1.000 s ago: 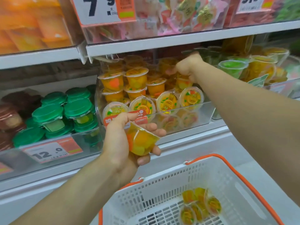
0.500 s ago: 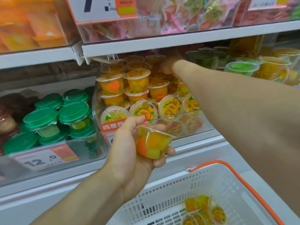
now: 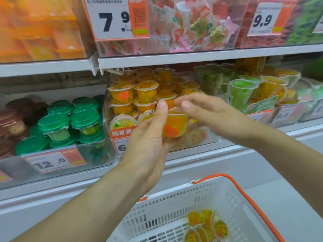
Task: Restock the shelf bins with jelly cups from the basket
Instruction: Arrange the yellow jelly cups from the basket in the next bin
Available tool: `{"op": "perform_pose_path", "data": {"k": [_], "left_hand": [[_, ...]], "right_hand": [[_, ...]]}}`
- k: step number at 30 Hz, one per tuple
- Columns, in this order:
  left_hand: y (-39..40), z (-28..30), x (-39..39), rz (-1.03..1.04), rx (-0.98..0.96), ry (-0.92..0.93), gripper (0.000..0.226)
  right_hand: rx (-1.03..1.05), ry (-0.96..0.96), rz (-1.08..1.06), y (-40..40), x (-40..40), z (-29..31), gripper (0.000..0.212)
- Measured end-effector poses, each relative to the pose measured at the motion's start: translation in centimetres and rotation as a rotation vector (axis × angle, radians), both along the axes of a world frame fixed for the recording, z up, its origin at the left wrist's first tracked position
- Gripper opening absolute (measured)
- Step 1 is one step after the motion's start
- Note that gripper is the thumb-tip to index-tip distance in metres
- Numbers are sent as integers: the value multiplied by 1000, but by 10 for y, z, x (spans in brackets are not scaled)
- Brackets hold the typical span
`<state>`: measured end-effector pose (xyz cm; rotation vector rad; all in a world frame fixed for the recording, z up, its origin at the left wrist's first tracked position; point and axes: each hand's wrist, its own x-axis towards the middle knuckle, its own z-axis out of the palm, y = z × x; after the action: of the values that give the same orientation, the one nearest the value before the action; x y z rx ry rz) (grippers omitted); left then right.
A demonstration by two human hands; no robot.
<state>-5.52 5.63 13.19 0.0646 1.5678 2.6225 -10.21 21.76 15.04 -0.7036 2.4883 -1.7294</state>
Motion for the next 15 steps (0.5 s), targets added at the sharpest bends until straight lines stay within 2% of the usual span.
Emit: {"op": "perform_pose_path", "data": {"k": [2, 5, 7, 10, 15], "left_hand": [[3, 1, 2, 24, -57, 43, 47], [8, 3, 4, 83, -168, 74, 60], [10, 2, 3, 79, -300, 84, 51], [7, -4, 2, 43, -361, -64, 29], [-1, -5, 2, 14, -400, -114, 18]], "right_hand": [[9, 44, 43, 1, 17, -10, 49], [-54, 176, -39, -2, 17, -23, 55], [-131, 205, -106, 0, 2, -29, 60], [-177, 170, -295, 4, -39, -29, 71], [125, 207, -515, -4, -124, -12, 81]]}}
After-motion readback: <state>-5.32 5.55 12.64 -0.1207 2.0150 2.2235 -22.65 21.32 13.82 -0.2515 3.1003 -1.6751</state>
